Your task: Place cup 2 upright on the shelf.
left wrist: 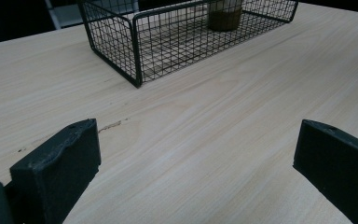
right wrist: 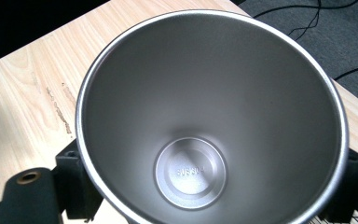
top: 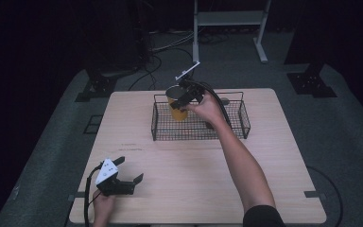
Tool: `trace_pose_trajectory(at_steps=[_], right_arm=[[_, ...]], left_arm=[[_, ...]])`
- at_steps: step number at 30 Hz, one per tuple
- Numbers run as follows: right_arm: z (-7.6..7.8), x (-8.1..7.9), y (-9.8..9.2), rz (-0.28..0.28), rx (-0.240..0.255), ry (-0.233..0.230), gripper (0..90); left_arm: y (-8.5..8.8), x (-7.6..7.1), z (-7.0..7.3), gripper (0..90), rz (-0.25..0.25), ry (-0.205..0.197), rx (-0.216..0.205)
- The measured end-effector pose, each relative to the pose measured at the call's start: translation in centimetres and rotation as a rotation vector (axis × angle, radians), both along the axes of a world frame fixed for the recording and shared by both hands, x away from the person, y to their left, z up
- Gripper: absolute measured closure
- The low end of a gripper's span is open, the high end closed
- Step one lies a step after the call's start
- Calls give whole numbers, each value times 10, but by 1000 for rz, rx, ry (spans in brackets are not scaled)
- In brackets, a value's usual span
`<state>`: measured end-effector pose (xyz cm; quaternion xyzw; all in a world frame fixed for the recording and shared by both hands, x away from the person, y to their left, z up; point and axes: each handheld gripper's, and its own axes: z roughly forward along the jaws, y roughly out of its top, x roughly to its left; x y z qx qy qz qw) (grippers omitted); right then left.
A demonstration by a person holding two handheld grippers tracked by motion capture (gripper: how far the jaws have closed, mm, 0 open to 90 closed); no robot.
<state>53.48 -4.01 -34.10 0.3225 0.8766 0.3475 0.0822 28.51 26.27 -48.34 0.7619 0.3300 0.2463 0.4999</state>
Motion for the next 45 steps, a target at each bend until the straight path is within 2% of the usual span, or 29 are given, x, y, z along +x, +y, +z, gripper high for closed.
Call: trace_pose_trajectory(at_steps=[21,45], right_arm=[[-32,9,11,-36,-16,24,148],[-57,12,14,-63,-47,59,147]], left_arm=[[0,0,0,0,0,-3,-10],[0,0,0,0,-1,-3,-6]])
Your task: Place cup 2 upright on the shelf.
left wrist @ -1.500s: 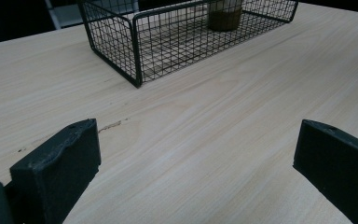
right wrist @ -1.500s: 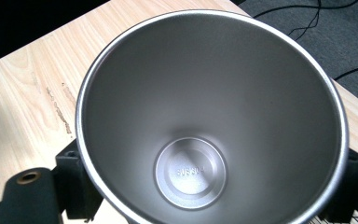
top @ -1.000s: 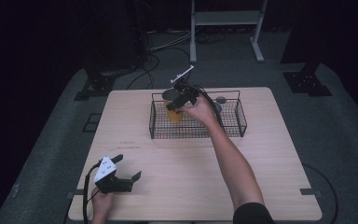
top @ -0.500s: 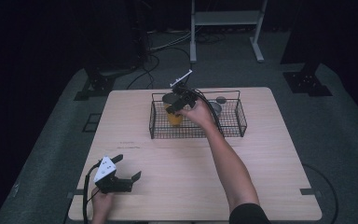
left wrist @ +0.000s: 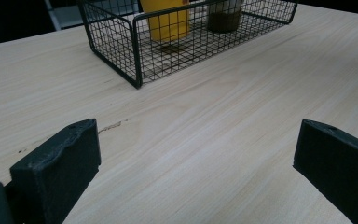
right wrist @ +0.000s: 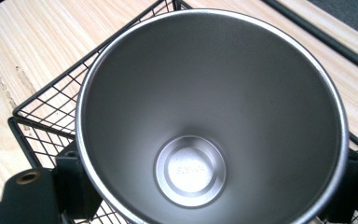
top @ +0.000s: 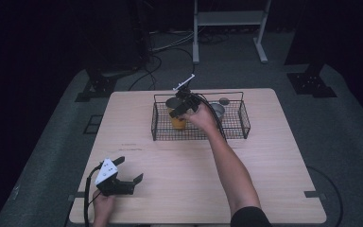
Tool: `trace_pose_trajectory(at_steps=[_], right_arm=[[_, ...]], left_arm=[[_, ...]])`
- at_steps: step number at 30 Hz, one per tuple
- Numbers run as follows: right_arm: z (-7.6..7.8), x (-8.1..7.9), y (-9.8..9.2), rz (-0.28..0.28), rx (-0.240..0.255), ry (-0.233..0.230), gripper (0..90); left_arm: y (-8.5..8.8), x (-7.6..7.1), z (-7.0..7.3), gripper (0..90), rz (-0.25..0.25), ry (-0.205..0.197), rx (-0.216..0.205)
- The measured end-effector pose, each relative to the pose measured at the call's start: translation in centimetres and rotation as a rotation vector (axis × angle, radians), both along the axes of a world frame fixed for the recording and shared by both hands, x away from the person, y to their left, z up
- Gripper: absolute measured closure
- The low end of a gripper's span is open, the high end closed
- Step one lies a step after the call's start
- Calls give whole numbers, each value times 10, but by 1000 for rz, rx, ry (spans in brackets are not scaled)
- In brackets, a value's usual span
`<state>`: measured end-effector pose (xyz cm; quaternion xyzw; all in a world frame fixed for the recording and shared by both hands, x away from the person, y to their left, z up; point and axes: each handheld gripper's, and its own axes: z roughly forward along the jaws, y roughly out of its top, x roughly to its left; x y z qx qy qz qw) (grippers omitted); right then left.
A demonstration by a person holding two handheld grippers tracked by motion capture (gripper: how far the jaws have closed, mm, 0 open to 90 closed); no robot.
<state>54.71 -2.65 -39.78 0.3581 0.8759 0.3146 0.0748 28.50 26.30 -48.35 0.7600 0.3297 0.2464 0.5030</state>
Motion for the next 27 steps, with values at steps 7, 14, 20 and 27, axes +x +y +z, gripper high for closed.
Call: trace_pose_trajectory(at_steps=[7,14,20,27], right_arm=[[-3,1,1,0,-12,2,146],[-6,1,3,-3,-22,-4,145],[-11,1,2,1,-27,-2,143],[-14,-1,0,10,-28,-6,133]], left_arm=[[0,0,0,0,2,1,-5],[0,0,0,0,3,2,-6],[0,1,0,0,3,5,-7],[0,2,0,0,5,9,-4]])
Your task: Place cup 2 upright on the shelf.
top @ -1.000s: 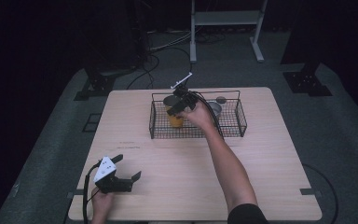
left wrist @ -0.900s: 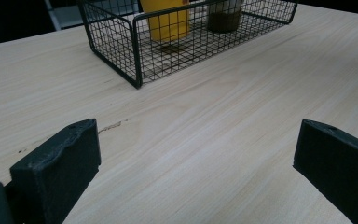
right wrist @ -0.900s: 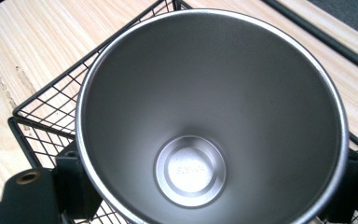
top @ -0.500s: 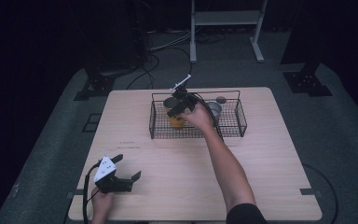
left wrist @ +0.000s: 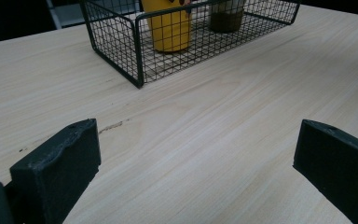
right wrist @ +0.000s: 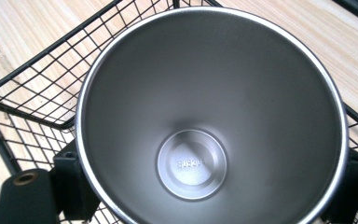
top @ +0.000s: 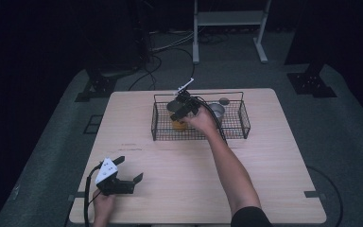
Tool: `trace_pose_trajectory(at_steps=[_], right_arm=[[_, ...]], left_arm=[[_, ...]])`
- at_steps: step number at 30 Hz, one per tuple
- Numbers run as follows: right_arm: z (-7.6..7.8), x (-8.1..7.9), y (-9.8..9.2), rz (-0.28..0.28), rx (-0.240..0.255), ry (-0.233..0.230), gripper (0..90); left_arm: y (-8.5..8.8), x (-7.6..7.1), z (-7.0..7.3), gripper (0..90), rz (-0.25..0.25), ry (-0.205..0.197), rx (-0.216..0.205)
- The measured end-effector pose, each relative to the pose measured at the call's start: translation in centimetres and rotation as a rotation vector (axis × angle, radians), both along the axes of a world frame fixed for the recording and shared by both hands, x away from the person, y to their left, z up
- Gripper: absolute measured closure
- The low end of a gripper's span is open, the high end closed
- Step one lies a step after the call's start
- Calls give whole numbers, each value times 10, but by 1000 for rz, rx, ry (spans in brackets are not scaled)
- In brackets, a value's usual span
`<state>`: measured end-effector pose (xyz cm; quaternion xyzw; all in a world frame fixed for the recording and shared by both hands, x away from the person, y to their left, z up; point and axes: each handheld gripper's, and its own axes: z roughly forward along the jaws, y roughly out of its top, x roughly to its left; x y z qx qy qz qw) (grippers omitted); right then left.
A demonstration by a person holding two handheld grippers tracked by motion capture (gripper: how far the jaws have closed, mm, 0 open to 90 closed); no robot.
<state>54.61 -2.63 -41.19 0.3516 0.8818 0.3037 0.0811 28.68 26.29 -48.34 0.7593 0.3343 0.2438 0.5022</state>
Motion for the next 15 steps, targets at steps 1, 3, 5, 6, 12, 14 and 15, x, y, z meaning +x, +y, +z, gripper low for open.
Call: trace_pose_trajectory(at_steps=[1,3,5,6,12,14,15], right_arm=[[0,-1,0,0,2,0,130],[0,-2,-1,3,0,-3,127],[-1,-4,-1,5,1,-3,123],[-1,-4,-2,7,3,-4,120],[-1,-8,-1,11,-13,-10,80],[0,-8,0,12,-9,-17,67],[0,-9,1,9,-5,-16,56]], left_arm=[[0,0,0,0,0,0,1],[0,0,0,0,0,0,2],[0,0,0,0,-2,-1,2],[0,0,0,0,-3,-2,3],[-1,-1,0,0,-5,-4,7],[-1,-1,0,0,-5,-4,6],[-1,-1,0,0,-6,-4,5]])
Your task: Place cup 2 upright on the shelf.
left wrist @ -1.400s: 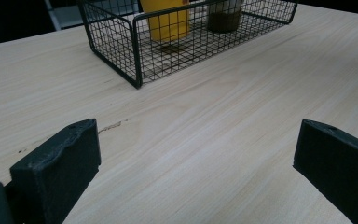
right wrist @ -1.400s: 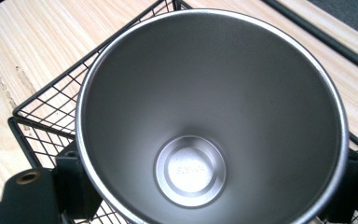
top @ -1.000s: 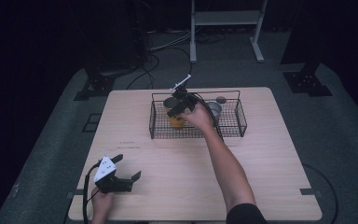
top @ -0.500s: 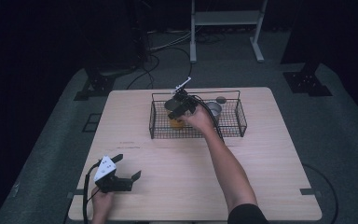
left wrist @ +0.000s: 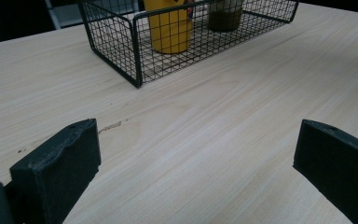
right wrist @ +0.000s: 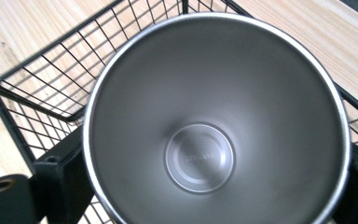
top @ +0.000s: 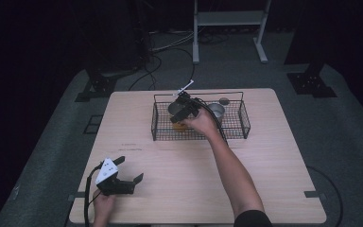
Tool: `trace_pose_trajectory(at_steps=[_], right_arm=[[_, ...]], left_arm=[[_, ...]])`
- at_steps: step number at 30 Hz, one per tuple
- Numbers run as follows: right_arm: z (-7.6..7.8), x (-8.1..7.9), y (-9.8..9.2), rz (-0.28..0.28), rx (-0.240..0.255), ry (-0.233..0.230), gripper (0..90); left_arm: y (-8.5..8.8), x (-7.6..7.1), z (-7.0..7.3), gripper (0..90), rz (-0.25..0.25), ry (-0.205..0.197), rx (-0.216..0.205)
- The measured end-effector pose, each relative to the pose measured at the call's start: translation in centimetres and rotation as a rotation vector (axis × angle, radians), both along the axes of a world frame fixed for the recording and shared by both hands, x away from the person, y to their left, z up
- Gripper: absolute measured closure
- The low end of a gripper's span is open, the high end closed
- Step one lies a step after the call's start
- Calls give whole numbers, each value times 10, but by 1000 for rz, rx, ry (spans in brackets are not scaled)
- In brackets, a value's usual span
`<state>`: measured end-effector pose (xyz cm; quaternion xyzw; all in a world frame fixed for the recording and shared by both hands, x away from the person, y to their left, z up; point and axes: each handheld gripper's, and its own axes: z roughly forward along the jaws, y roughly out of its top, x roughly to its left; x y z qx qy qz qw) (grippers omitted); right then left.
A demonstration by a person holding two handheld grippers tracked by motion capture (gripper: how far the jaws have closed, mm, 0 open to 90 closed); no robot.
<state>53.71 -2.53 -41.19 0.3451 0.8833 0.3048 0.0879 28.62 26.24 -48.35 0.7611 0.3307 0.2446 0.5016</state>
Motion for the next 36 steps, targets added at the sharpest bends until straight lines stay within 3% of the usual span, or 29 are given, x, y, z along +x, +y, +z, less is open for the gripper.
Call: trace_pose_trajectory(at_steps=[7,18,32,36], right_arm=[[2,-1,1,-9,-4,-10,8],[21,-7,-9,-24,66,-56,8],[59,-29,-48,-25,178,-110,9],[64,-37,-63,-26,182,-116,9]], left_arm=[[0,0,0,0,0,-1,1],[-1,0,0,0,0,0,-2],[-1,0,0,0,1,5,5],[-1,-1,0,0,1,5,9]])
